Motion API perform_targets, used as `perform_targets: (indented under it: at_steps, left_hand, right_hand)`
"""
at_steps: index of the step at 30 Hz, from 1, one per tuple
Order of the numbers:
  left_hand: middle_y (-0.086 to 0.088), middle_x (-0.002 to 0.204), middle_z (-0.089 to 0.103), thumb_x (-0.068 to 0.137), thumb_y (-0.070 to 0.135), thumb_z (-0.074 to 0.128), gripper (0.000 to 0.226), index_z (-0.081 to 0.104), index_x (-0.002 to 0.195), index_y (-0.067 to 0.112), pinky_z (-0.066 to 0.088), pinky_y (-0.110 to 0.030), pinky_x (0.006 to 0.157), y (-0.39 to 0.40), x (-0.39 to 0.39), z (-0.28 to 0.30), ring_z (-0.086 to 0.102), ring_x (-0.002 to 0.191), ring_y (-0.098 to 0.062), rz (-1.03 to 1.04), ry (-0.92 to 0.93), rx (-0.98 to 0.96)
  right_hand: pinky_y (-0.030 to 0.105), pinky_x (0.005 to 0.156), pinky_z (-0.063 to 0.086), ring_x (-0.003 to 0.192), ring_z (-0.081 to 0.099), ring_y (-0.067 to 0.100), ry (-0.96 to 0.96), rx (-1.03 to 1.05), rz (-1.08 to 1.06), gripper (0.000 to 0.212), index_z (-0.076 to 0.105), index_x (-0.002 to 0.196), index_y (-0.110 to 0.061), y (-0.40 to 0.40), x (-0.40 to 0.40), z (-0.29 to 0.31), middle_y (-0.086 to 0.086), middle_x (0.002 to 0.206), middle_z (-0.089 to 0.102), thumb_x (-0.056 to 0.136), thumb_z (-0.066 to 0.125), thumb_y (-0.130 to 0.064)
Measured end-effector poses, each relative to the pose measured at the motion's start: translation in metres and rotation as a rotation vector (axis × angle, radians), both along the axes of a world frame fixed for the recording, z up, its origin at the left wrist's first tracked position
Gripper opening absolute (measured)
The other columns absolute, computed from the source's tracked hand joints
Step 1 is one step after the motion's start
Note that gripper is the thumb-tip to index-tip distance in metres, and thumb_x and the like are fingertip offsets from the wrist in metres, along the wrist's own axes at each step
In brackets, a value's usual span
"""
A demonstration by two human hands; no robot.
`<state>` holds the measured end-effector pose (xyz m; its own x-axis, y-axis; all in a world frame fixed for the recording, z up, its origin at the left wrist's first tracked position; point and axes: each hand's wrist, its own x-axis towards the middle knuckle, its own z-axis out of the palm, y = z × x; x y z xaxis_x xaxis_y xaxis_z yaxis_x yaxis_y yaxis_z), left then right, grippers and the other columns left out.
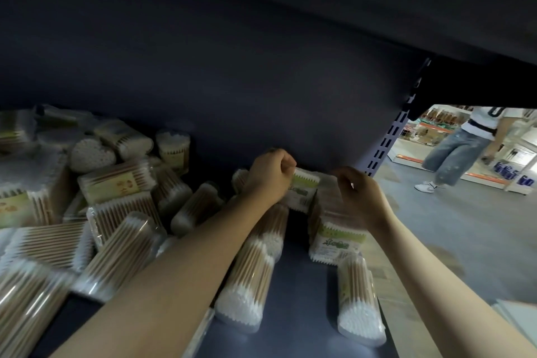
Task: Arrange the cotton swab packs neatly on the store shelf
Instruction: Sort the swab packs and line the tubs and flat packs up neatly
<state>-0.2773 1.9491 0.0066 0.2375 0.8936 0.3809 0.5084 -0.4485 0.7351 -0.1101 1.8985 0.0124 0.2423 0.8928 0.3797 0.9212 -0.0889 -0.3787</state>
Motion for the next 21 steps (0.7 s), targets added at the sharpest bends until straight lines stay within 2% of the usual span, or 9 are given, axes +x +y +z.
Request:
perform_targets:
  at_steps: [3, 6, 9, 11, 14, 18, 21]
  left_hand:
    - [0.004, 0.118, 0.056, 0.09, 0.016, 0.054, 0.021, 0.062, 0.109, 0.016, 0.03, -0.004, 0.061, 0.002, -0.004, -0.003, 0.052, 0.101, -0.008, -0.044, -0.005, -0.013]
    - [0.004, 0.119, 0.058, 0.087, 0.014, 0.054, 0.025, 0.065, 0.11, 0.016, 0.041, -0.018, 0.081, 0.005, -0.006, -0.001, 0.054, 0.106, -0.011, -0.081, -0.068, -0.051]
    - [0.003, 0.113, 0.064, 0.085, 0.016, 0.06, 0.021, 0.07, 0.104, 0.016, 0.046, -0.031, 0.092, 0.01, -0.007, -0.003, 0.058, 0.105, -0.013, -0.132, -0.002, -0.041]
    - [0.003, 0.115, 0.064, 0.084, 0.02, 0.064, 0.022, 0.071, 0.105, 0.017, 0.043, -0.038, 0.096, 0.012, -0.007, -0.006, 0.054, 0.111, -0.016, -0.158, 0.093, -0.003]
    - [0.004, 0.124, 0.059, 0.083, 0.021, 0.064, 0.031, 0.067, 0.114, 0.019, 0.036, -0.038, 0.101, 0.013, -0.005, -0.008, 0.045, 0.122, -0.018, -0.165, 0.238, 0.084]
    - [0.004, 0.135, 0.05, 0.086, 0.014, 0.058, 0.047, 0.052, 0.131, 0.025, 0.031, -0.034, 0.105, 0.012, 0.0, -0.008, 0.037, 0.128, -0.018, -0.185, 0.366, 0.14]
    - [0.006, 0.139, 0.044, 0.087, 0.011, 0.055, 0.051, 0.047, 0.135, 0.026, 0.022, -0.03, 0.106, 0.012, 0.002, -0.008, 0.033, 0.129, -0.017, -0.186, 0.475, 0.178]
  right_hand:
    - [0.024, 0.074, 0.032, 0.107, 0.056, 0.029, -0.01, 0.001, 0.003, 0.029, 0.063, 0.114, -0.009, 0.002, -0.002, -0.001, 0.01, 0.119, 0.062, 0.096, 0.04, -0.01]
    - [0.022, 0.072, 0.03, 0.108, 0.055, 0.027, -0.03, 0.003, 0.015, 0.03, 0.063, 0.115, -0.01, 0.002, -0.005, 0.002, 0.008, 0.12, 0.061, 0.095, 0.04, -0.009]
    - [0.022, 0.071, 0.029, 0.107, 0.055, 0.025, -0.043, -0.007, 0.02, 0.031, 0.063, 0.114, -0.011, 0.002, -0.006, 0.003, 0.007, 0.119, 0.062, 0.095, 0.039, -0.009]
    - [0.022, 0.072, 0.03, 0.107, 0.055, 0.026, -0.042, -0.007, 0.027, 0.03, 0.063, 0.114, -0.011, 0.002, -0.006, 0.003, 0.007, 0.119, 0.062, 0.095, 0.039, -0.009]
    - [0.026, 0.076, 0.034, 0.107, 0.055, 0.027, -0.024, -0.017, 0.041, 0.029, 0.063, 0.113, -0.01, 0.001, -0.008, 0.003, 0.008, 0.118, 0.062, 0.095, 0.039, -0.009]
    - [0.03, 0.082, 0.037, 0.108, 0.054, 0.027, -0.051, -0.047, 0.065, 0.029, 0.063, 0.113, -0.01, -0.002, -0.01, 0.004, 0.009, 0.118, 0.062, 0.095, 0.04, -0.01]
    - [0.032, 0.084, 0.038, 0.11, 0.054, 0.028, -0.076, -0.076, 0.076, 0.029, 0.062, 0.115, -0.011, -0.002, -0.011, 0.006, 0.008, 0.12, 0.062, 0.095, 0.041, -0.011]
